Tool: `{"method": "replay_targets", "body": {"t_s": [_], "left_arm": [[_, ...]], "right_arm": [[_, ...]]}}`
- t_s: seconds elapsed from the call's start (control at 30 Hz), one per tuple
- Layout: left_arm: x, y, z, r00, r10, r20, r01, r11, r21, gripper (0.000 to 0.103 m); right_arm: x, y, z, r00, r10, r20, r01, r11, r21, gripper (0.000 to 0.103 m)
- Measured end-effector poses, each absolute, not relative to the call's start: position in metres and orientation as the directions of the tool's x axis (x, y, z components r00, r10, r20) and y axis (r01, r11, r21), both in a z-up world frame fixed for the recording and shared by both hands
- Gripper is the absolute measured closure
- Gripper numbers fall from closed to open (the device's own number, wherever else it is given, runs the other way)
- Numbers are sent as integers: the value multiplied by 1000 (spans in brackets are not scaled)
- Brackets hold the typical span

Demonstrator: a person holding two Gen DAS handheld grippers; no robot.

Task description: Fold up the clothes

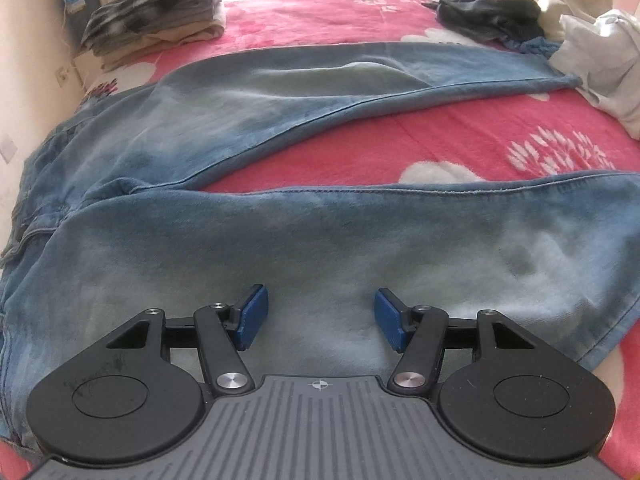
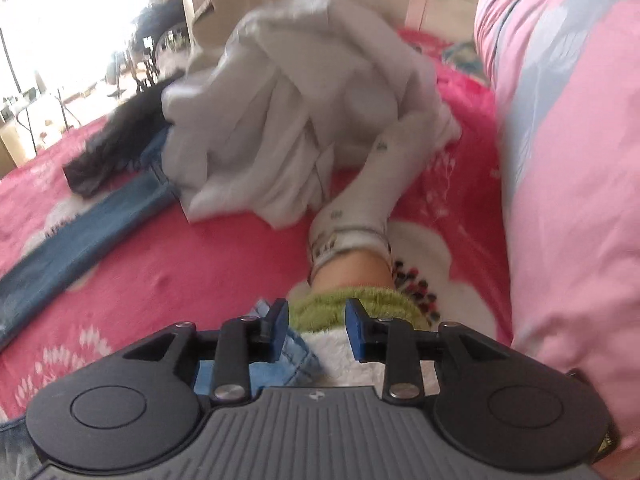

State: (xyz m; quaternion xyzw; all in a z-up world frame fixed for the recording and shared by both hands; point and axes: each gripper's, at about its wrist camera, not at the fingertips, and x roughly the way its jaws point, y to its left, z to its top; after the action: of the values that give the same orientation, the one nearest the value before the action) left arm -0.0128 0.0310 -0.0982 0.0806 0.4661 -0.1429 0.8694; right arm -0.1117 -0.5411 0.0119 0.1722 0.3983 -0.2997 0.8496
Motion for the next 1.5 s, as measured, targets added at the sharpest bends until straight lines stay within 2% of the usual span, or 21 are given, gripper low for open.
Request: {"method": "replay_targets", "body": {"t_s": [0.1,0.17,0.3,0.5,0.7,0.87,1.13,1.4,1.5], "left_arm": [[-22,44,-90,533,-158,-832,303,953,13,44],[-31,63,-79,551,-142,-822,261,965,8,44],[-54,119,-57,586,-97,-804,92,994,-53,44],[-94,195,-58,598,-63,-799,-175,963,-207,43],[-118,247,-96,623,-115,-773,-410,795,-448,43],[-115,277,-115,694,-147,-705,-485,628,-608,43],[-106,287,-125,732,-127,-669,-511,546,-663,43],[-109,285,-118,760,-75,-646,-507,553,-661,62],[-109,281,-113,769,-50,-638,-499,577,-647,70]], "right_arm": [[-116,-522,23,599,-309,-739,587,798,141,69],[-117,-505,28,663,-239,-709,522,826,210,65],[-114,-461,24,726,-61,-685,388,858,335,62],[-101,-407,-14,666,227,-710,273,812,516,62],[-119,-360,-73,537,419,-732,358,672,648,61],[-137,-352,-106,530,434,-729,470,566,678,61],[-153,-360,-137,581,376,-721,582,427,692,62],[-151,-365,-138,660,280,-697,574,410,708,63],[-149,-363,-137,676,239,-697,566,436,699,72]]}}
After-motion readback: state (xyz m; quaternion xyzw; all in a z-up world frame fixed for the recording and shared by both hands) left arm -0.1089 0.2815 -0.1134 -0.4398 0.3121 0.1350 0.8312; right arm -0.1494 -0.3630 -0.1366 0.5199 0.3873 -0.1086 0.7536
